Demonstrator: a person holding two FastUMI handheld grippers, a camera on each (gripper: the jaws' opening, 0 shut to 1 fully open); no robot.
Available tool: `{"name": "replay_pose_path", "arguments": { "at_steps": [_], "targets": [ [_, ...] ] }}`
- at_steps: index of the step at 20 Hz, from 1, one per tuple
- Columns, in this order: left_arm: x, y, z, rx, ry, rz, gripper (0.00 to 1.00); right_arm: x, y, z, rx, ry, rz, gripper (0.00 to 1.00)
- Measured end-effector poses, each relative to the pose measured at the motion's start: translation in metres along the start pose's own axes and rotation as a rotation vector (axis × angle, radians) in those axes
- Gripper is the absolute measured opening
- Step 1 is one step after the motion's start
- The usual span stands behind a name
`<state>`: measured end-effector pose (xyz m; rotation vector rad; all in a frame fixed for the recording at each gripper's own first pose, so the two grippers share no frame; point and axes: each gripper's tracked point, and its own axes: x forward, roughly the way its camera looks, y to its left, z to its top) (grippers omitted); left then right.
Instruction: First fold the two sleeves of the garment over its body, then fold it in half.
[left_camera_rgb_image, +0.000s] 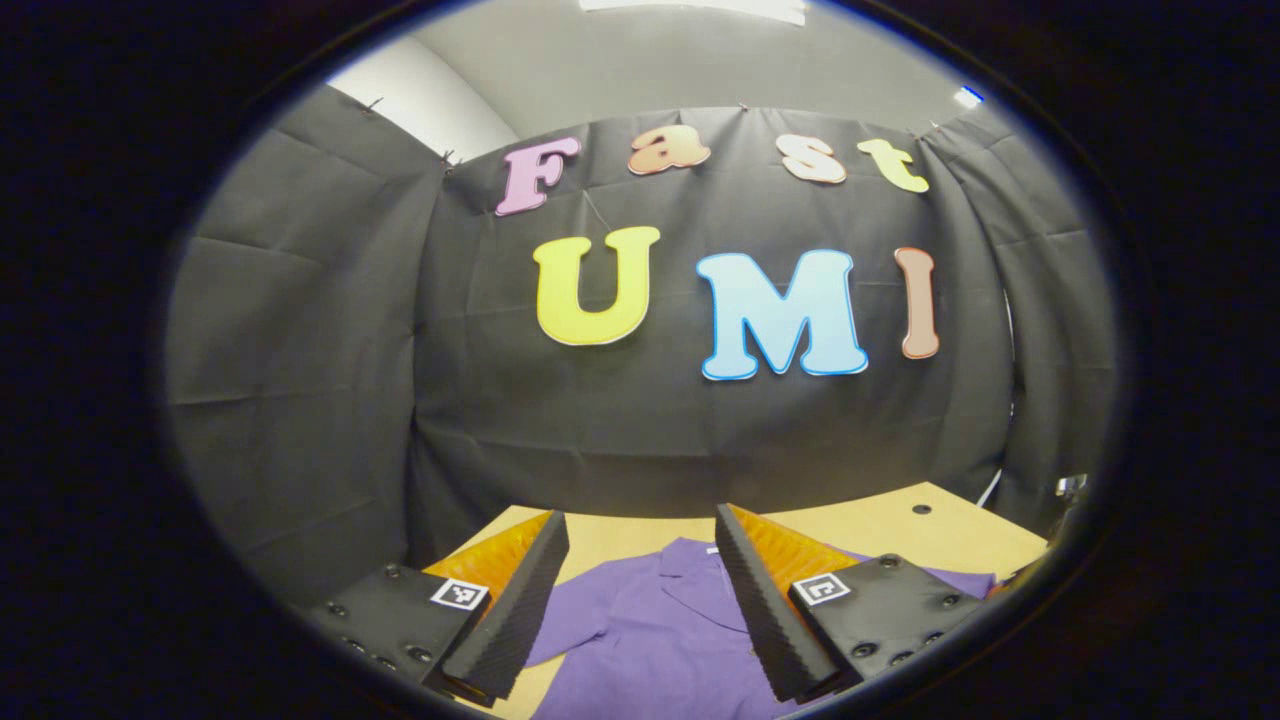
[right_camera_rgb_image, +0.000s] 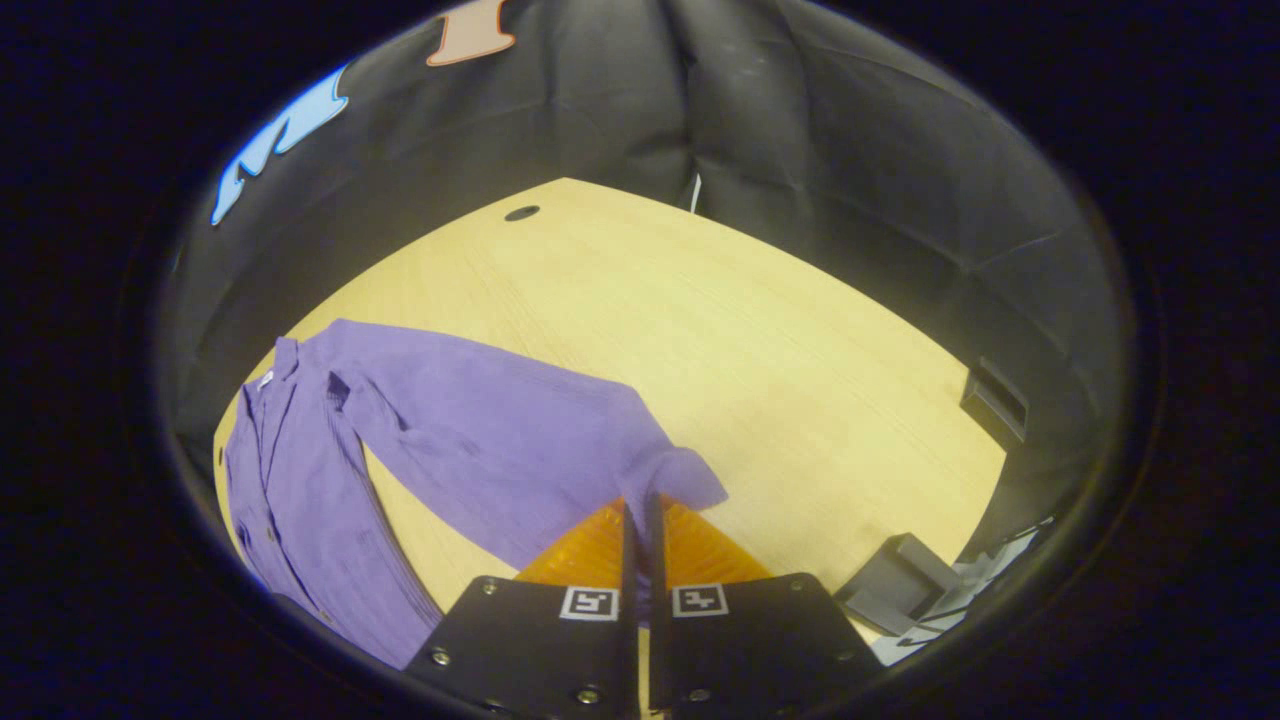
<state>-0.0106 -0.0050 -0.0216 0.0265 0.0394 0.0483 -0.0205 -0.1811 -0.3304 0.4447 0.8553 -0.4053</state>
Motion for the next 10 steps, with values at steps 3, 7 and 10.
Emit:
{"name": "replay_pose_path", "arguments": {
  "at_steps": [3, 7, 10],
  "targets": [
    [-0.001, 0.005, 0.000, 0.002, -0.001, 0.008, 0.95, -0.010, 0.006, 0.011, 0.003, -0.050, 0.051, 0.05],
    [0.000, 0.010, -0.002, -0.007, 0.002, 0.010, 0.95, -0.035, 0.026, 0.040, 0.023, -0.115, 0.116, 0.05],
    [0.003, 0.015, -0.006, -0.017, 0.004, 0.011, 0.95, -0.059, 0.053, 0.076, 0.017, -0.187, 0.174, 0.05]
  ]
}}
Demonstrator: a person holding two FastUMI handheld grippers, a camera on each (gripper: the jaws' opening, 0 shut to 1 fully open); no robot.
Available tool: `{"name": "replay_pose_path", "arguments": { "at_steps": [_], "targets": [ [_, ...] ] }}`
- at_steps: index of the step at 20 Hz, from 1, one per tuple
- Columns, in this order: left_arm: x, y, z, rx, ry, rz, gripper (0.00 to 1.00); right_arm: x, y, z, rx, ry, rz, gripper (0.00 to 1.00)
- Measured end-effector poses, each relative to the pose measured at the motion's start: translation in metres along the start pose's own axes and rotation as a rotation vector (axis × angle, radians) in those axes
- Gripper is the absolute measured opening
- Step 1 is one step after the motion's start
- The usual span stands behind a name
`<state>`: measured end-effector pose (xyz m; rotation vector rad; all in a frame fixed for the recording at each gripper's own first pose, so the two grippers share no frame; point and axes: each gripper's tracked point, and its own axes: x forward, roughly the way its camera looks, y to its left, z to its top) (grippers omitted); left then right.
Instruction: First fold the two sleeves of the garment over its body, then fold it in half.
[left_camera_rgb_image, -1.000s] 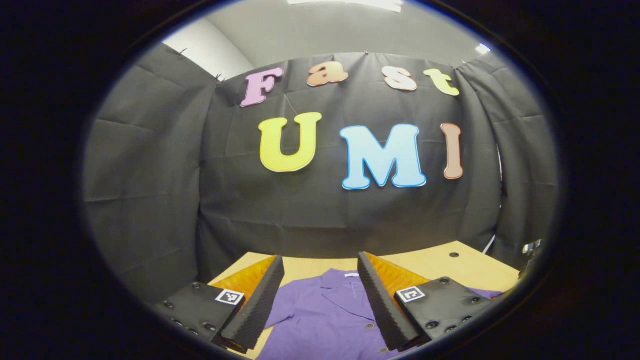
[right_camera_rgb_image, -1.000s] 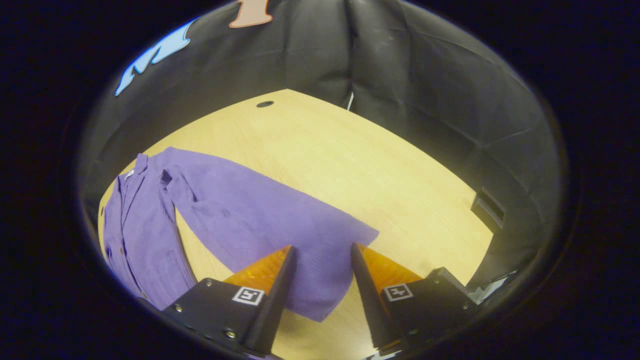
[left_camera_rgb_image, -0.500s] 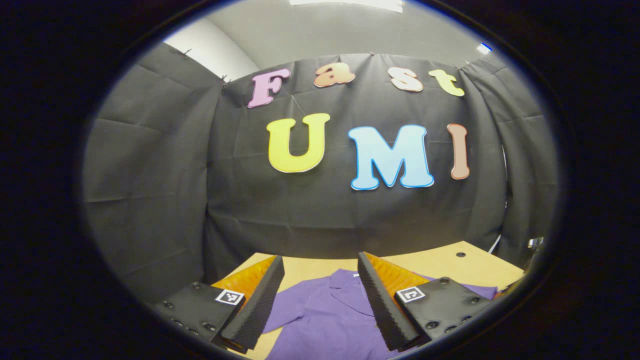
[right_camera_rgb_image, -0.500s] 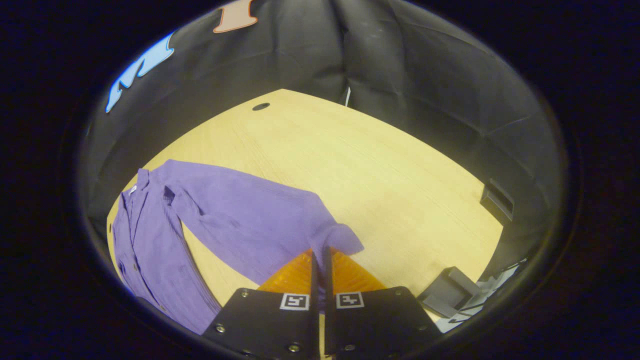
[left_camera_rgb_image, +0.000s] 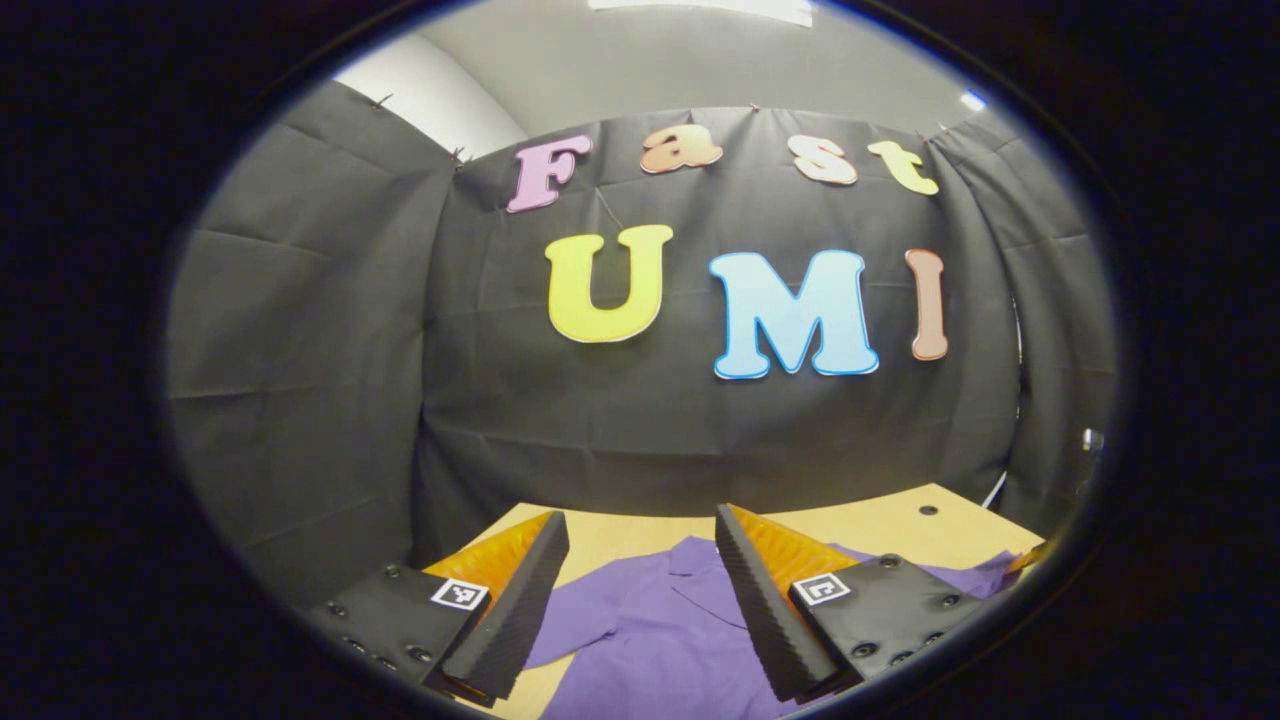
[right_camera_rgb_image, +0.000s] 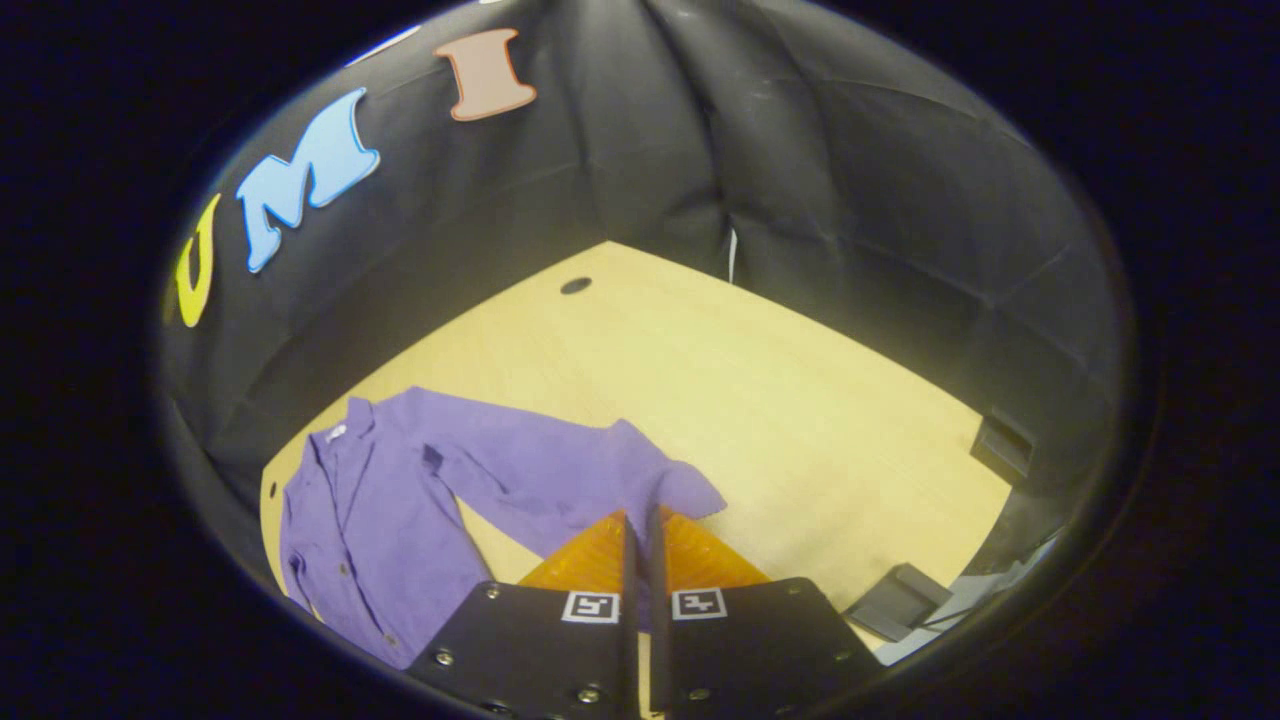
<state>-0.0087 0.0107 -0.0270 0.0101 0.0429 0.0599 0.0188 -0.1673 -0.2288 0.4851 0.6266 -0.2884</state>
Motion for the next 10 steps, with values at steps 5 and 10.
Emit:
{"name": "replay_pose_path", "arguments": {
  "at_steps": [5, 10],
  "targets": [
    [0.000, 0.017, -0.012, -0.006, 0.019, 0.011, 0.95, -0.011, 0.068, 0.051, -0.063, -0.087, 0.104, 0.05],
    [-0.011, 0.052, -0.019, -0.015, 0.021, 0.051, 0.95, -0.014, 0.136, 0.084, -0.134, -0.160, 0.181, 0.05]
  ]
}}
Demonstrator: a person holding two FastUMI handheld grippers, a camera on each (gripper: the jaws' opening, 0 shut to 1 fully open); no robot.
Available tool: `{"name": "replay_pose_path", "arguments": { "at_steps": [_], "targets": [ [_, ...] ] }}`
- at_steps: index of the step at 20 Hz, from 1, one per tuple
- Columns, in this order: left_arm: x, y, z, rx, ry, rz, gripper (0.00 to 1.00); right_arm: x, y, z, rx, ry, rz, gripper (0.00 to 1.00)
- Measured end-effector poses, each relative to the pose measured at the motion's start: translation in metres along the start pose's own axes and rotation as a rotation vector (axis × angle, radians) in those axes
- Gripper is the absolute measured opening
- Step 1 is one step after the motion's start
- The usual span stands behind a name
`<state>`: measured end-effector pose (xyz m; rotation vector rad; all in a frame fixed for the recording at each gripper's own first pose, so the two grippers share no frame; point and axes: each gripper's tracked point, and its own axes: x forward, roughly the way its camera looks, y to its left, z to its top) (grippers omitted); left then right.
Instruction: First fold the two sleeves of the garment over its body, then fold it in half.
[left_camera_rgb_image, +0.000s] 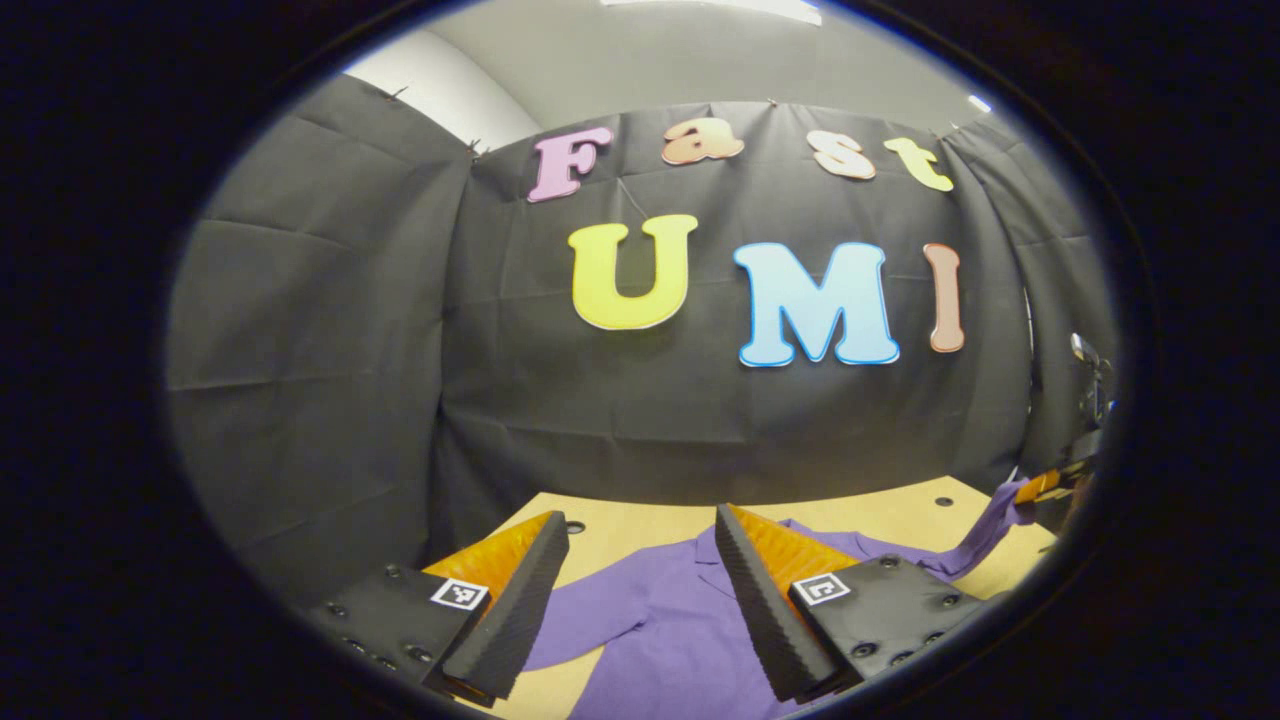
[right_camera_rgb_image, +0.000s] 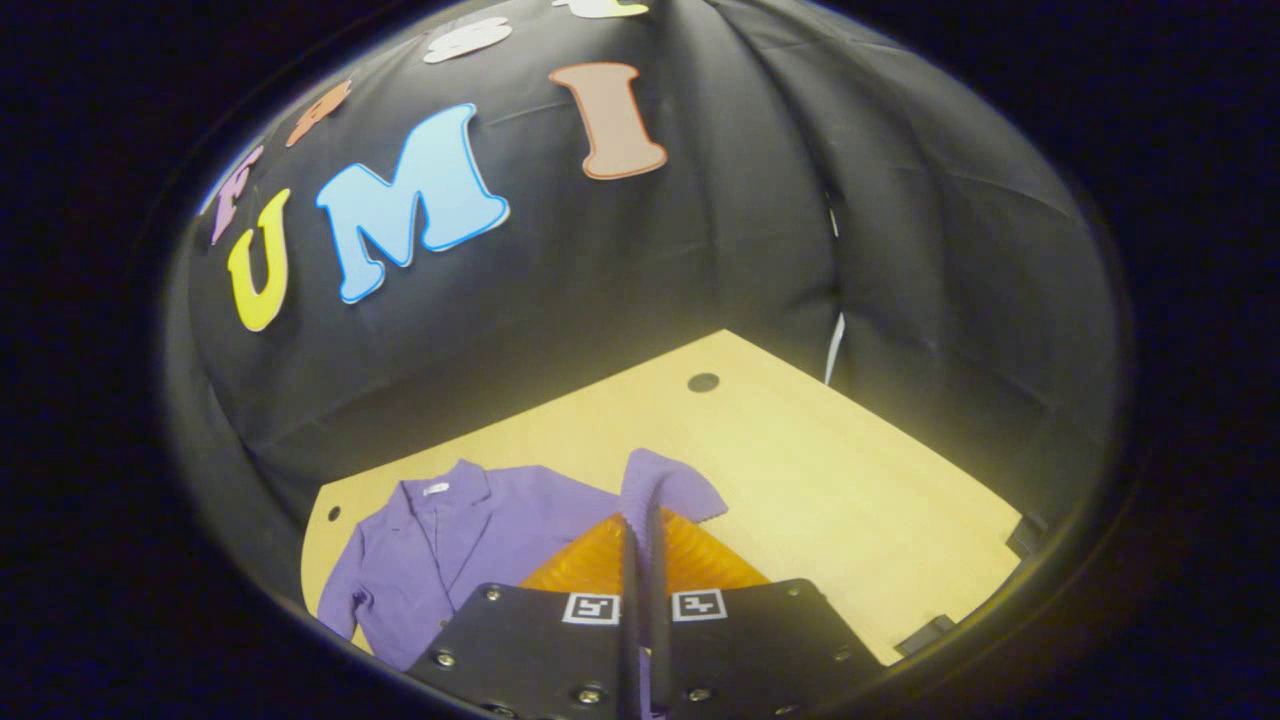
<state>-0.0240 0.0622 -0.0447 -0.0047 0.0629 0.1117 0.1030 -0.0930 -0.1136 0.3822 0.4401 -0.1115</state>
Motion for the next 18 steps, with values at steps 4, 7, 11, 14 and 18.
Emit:
{"name": "replay_pose_path", "arguments": {
  "at_steps": [4, 7, 11, 14, 18],
  "targets": [
    [-0.001, 0.038, -0.006, -0.016, 0.002, 0.059, 0.94, 0.012, 0.061, 0.035, -0.053, -0.058, 0.092, 0.05],
    [-0.004, 0.063, -0.015, -0.007, 0.015, 0.104, 0.94, 0.021, 0.111, 0.043, -0.112, -0.083, 0.154, 0.05],
    [-0.012, 0.094, -0.024, -0.016, 0.034, 0.160, 0.94, 0.033, 0.185, 0.031, -0.205, -0.074, 0.262, 0.01],
    [-0.019, 0.114, -0.034, -0.044, 0.055, 0.194, 0.94, 0.039, 0.237, 0.009, -0.275, -0.049, 0.336, 0.05],
    [-0.034, 0.140, -0.041, -0.027, 0.065, 0.238, 0.94, 0.050, 0.293, -0.029, -0.358, -0.016, 0.403, 0.01]
  ]
}}
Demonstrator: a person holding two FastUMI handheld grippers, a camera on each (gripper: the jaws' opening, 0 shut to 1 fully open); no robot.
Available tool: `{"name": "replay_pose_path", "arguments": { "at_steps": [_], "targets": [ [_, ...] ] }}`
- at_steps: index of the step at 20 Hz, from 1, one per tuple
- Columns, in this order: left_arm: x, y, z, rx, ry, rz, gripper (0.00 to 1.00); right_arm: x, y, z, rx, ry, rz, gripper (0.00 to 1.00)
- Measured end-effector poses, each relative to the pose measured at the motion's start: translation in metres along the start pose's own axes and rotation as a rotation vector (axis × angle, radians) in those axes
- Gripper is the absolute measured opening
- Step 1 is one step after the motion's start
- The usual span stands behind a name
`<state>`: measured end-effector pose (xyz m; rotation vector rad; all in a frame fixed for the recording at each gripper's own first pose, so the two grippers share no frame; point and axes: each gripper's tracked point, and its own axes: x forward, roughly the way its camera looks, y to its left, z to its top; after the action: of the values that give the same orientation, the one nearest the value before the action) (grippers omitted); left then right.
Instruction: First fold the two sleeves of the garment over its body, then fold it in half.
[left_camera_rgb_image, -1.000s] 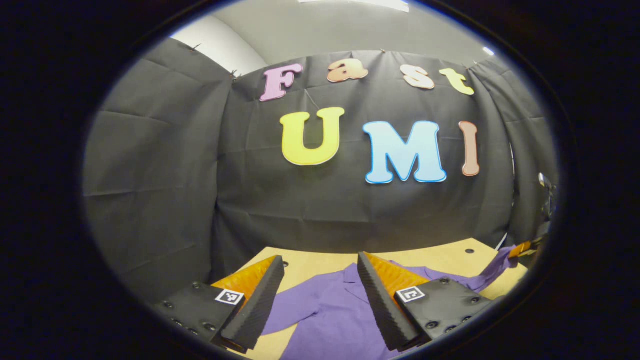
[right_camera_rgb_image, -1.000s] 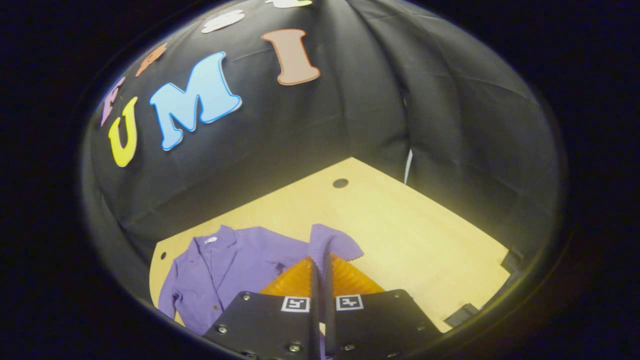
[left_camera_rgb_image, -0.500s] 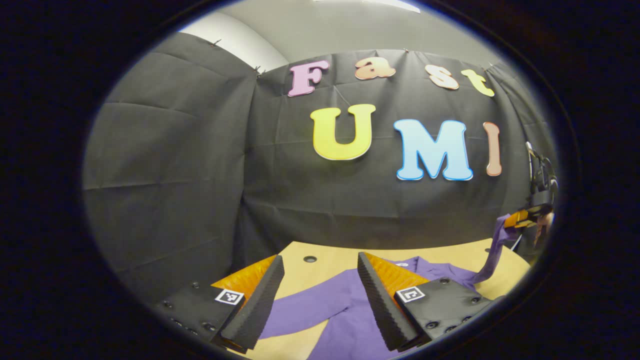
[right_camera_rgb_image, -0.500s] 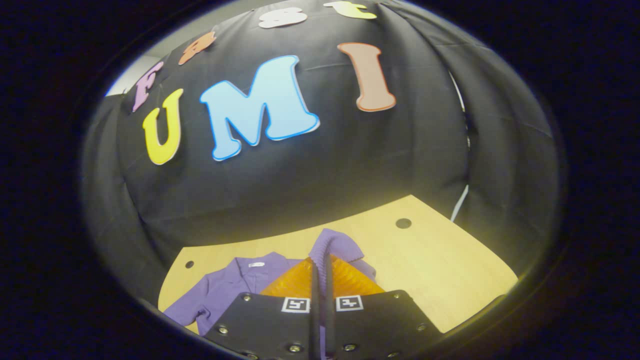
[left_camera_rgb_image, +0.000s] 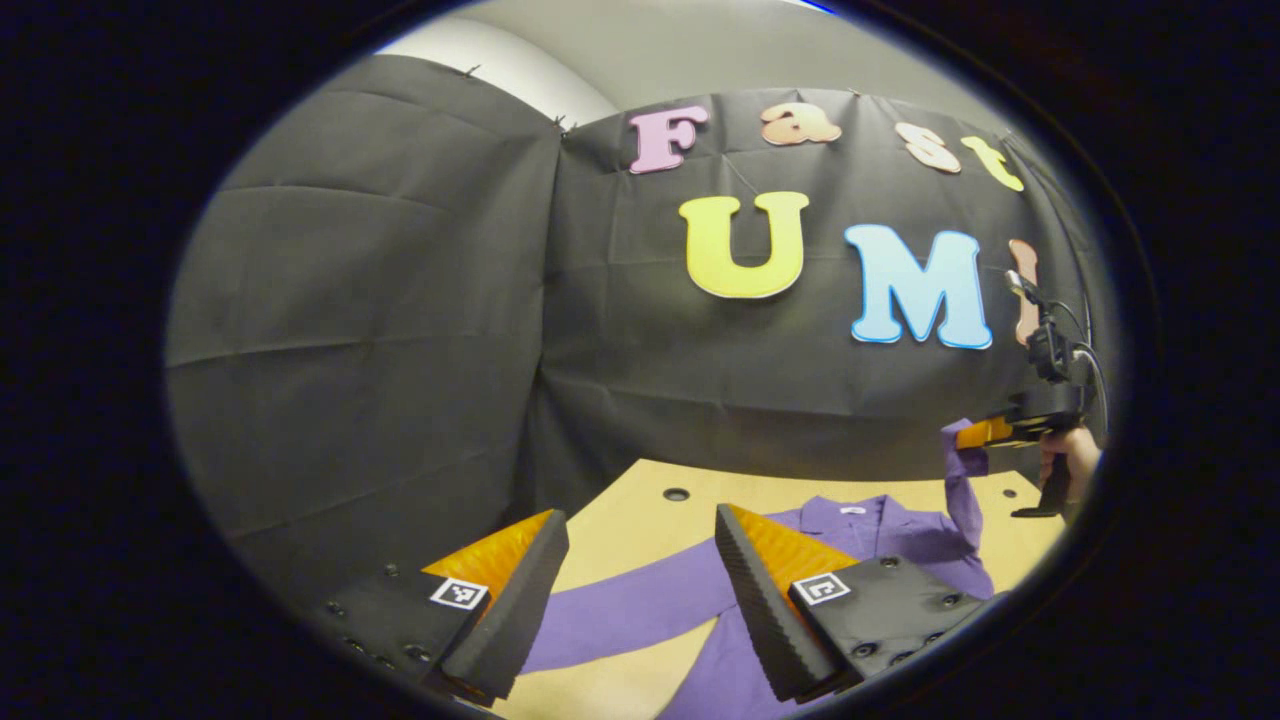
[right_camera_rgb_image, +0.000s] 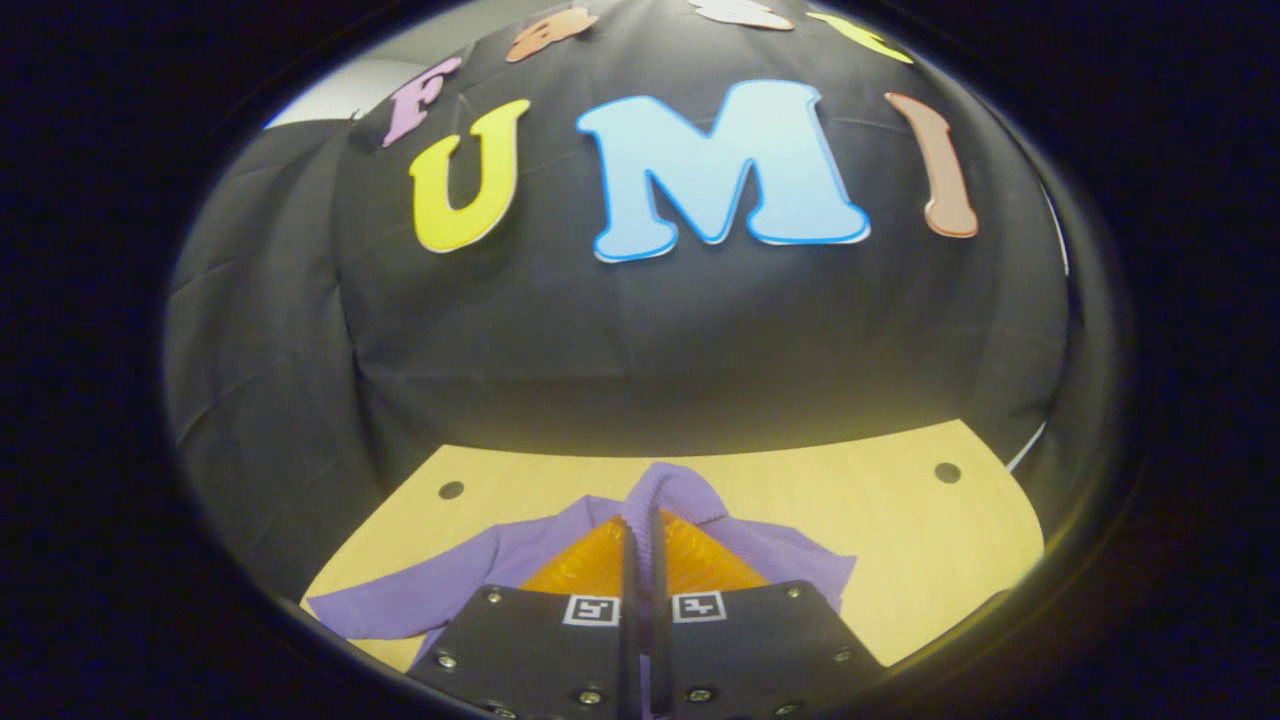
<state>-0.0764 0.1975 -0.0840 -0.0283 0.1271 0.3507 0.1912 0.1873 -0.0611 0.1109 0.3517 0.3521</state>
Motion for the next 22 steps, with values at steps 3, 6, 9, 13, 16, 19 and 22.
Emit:
{"name": "replay_pose_path", "arguments": {
  "at_steps": [3, 6, 9, 13, 16, 19, 22],
  "targets": [
    [-0.011, 0.026, -0.002, 0.005, 0.000, 0.032, 0.94, 0.021, 0.031, -0.023, -0.043, 0.042, 0.025, 0.04],
    [-0.020, 0.051, -0.009, 0.010, 0.009, 0.069, 0.94, 0.040, 0.057, -0.052, -0.081, 0.094, 0.041, 0.05],
    [-0.027, 0.074, -0.017, 0.013, 0.024, 0.104, 0.94, 0.057, 0.077, -0.076, -0.147, 0.129, 0.034, 0.05],
    [-0.036, 0.095, -0.026, 0.003, 0.036, 0.133, 0.94, 0.077, 0.099, -0.110, -0.216, 0.190, 0.038, 0.05],
    [-0.035, 0.103, -0.032, -0.008, 0.047, 0.149, 0.95, 0.082, 0.111, -0.131, -0.261, 0.237, 0.047, 0.07],
    [-0.033, 0.108, -0.037, -0.016, 0.050, 0.154, 0.95, 0.081, 0.118, -0.138, -0.306, 0.243, 0.064, 0.08],
    [-0.026, 0.106, -0.046, -0.023, 0.060, 0.151, 0.95, 0.067, 0.129, -0.128, -0.324, 0.210, 0.100, 0.31]
  ]
}}
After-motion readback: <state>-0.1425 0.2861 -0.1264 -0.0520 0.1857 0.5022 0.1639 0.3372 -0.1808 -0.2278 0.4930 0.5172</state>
